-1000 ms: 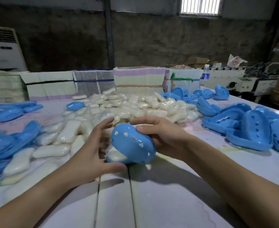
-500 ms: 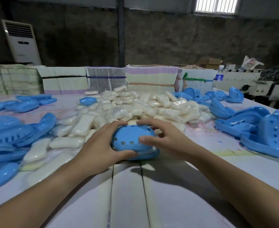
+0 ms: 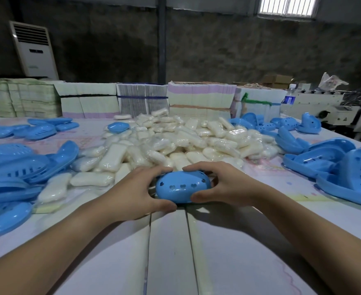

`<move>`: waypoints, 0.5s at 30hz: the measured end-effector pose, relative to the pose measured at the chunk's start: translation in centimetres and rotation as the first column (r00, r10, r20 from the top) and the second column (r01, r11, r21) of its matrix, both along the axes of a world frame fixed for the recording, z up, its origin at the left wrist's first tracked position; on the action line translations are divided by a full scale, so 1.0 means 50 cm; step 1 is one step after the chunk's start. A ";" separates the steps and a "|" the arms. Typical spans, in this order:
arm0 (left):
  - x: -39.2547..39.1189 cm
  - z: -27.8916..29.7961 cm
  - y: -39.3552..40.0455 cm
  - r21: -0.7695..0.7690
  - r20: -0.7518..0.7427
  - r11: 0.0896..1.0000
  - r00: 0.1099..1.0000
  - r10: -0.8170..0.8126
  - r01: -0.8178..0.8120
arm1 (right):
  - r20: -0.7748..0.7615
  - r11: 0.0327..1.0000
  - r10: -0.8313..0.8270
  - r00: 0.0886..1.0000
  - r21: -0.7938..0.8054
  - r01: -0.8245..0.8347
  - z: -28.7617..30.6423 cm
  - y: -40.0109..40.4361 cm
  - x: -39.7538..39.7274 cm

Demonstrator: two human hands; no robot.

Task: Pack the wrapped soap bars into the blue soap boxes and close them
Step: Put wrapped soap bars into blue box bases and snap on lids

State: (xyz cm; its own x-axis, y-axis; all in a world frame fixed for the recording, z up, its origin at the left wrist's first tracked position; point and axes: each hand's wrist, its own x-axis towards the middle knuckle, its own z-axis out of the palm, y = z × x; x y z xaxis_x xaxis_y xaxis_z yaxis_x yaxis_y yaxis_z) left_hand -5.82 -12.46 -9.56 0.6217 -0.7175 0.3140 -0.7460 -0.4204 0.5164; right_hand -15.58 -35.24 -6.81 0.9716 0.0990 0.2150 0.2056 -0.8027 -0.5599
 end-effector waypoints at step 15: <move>-0.011 -0.001 -0.001 0.072 0.065 0.997 0.997 -0.038 0.034 | -0.089 0.993 -0.013 0.996 0.119 0.024 0.005 -0.006 -0.002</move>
